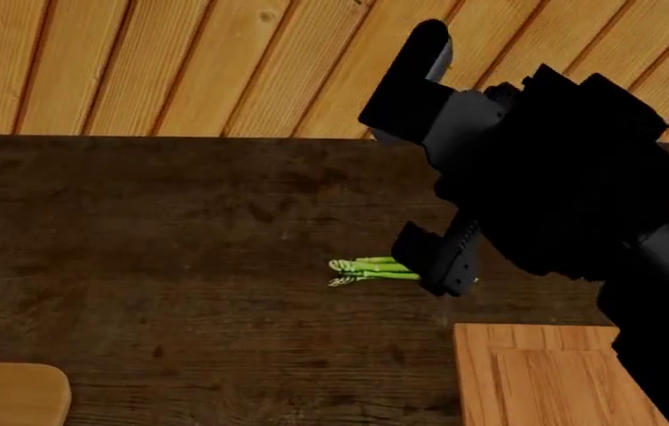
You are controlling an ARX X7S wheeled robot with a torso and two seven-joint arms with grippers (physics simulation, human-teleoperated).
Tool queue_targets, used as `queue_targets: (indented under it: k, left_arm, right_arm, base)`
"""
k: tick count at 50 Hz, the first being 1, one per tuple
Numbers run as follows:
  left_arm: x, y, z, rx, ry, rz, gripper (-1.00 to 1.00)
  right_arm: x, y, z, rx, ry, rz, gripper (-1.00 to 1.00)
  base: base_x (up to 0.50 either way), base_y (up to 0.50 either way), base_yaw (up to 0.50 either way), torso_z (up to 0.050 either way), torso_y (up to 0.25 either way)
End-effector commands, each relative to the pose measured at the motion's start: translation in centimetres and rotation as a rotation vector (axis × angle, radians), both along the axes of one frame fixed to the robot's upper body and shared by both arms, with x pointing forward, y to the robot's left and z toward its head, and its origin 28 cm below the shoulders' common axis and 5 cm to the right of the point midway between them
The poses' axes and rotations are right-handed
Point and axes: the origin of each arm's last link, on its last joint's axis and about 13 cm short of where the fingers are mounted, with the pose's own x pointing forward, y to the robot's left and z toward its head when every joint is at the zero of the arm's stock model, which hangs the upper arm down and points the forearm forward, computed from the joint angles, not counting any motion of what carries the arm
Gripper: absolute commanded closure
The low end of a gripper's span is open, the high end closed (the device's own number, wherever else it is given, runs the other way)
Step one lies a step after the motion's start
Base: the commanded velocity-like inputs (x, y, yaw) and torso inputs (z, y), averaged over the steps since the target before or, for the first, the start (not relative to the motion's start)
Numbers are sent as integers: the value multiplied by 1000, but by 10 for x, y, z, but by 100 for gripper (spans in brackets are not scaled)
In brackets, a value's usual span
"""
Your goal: Place the kiwi and the asparagus on separate cutting boards.
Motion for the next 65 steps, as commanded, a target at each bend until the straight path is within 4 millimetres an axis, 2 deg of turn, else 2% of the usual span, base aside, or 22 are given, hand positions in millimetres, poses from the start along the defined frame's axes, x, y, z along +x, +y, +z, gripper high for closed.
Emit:
queue_targets:
  k: [1, 6, 12, 20, 36, 46, 54, 65]
  left_arm:
    - [1, 6, 5, -23, -31, 1, -100]
    - [15, 8, 9, -31, -47, 12, -100]
    - [20, 7, 7, -27, -41, 15, -100]
    - [11, 12, 12, -9, -48, 39, -100]
    - [0, 15, 15, 35, -118, 18, -100]
    - [-10, 13, 29, 50, -156, 3, -100]
    - [-13, 10, 32, 58, -168, -14, -100]
    - [-15, 12, 37, 44, -177, 0, -100]
  right_arm:
    - [28, 18, 4, -102, 42, 94, -100]
    - [36, 21, 4, -98, 59, 125, -100]
    - [37, 23, -5, -104, 99, 145, -100]
    - [37, 32, -24, -73, 154, 183, -100]
    - [37, 39, -27, -74, 109, 173, -100]
    - [38, 40, -23, -87, 86, 183, -100]
    - [39, 44, -16, -104, 54, 212, -100]
    - [38, 42, -29, -96, 102, 200, -100]
  base:
    - [0, 0, 0, 0, 0]
    - [0, 0, 0, 0, 0]
    - [0, 0, 0, 0, 0]
    - [0, 0, 0, 0, 0]
    - [0, 0, 0, 0, 0]
    - [0, 0, 0, 0, 0]
    - [0, 0, 0, 0, -250]
    - [1, 0, 1, 0, -149]
